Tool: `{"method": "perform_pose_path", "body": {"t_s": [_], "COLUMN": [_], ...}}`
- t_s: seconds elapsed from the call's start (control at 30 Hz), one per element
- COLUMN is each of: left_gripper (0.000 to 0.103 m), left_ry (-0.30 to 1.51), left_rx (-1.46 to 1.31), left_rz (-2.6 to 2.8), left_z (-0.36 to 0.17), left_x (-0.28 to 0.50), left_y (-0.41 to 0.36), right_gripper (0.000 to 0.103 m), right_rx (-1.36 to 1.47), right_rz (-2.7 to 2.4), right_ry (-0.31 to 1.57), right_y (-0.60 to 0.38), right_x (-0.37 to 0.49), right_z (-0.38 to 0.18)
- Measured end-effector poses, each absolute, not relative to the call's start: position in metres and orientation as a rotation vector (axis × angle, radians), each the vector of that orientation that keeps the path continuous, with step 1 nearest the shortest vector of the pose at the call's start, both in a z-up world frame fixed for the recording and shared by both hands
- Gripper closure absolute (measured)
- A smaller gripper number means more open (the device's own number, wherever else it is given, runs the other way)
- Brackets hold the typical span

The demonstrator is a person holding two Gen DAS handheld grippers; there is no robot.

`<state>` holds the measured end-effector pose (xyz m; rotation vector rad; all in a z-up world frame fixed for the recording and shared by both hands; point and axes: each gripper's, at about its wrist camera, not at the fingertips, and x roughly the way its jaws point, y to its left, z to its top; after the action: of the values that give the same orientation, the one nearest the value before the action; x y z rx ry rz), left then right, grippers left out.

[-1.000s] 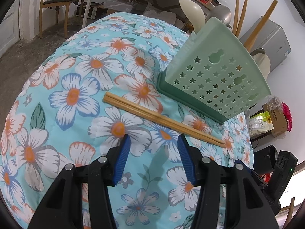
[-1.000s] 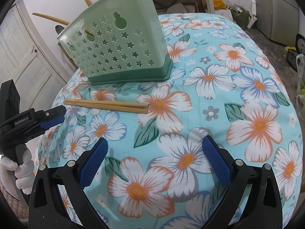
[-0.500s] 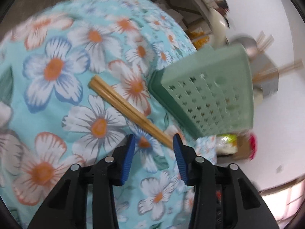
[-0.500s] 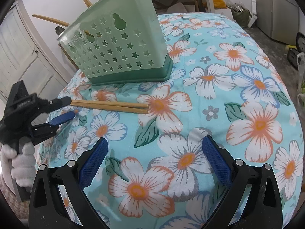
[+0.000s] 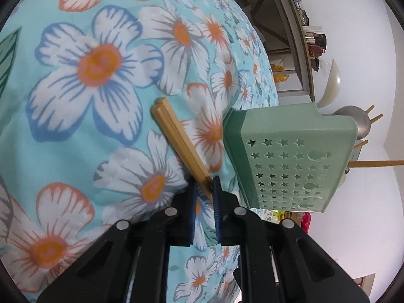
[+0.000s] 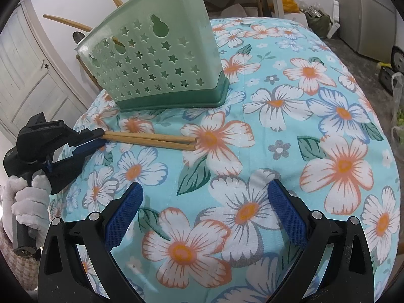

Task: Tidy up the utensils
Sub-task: 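Close the left gripper on one wooden chopstick and lift it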

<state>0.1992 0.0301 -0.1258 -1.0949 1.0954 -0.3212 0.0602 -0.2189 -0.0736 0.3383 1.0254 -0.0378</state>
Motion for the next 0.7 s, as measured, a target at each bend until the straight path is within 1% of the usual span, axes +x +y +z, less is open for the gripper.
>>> {"method": "perform_pose_path", "body": {"t_s": [0.3, 0.6, 0.63, 0.67, 0.7], "left_gripper": [0.092, 0.092, 0.091, 0.091, 0.091], "left_ry": [1.108, 1.168, 1.176, 1.179, 1.181], "left_rx": [-1.063, -0.897, -0.867, -0.846, -0.818], "left_rz": [-0.326, -0.345, -0.346, -0.347, -0.347], "left_z": [-0.119, -0.098, -0.096, -0.094, -0.091], "left_x": [0.18, 0.17, 0.17, 0.171, 0.17], "left_y": [0.048, 0.076, 0.078, 0.081, 0.084], "right_gripper": [0.008, 0.009, 0.013, 0.02, 0.023], "right_rx": [0.383, 0.477, 0.477, 0.472, 0.465], "right_rz": [0.003, 0.105, 0.107, 0.114, 0.118], "right_ry": [1.018, 1.029, 1.021, 1.014, 1.009], "right_y": [-0.226, -0.246, -0.247, -0.246, -0.246], "right_x": [0.059, 0.051, 0.05, 0.051, 0.051], "right_z": [-0.072, -0.06, -0.056, -0.053, -0.05]}}
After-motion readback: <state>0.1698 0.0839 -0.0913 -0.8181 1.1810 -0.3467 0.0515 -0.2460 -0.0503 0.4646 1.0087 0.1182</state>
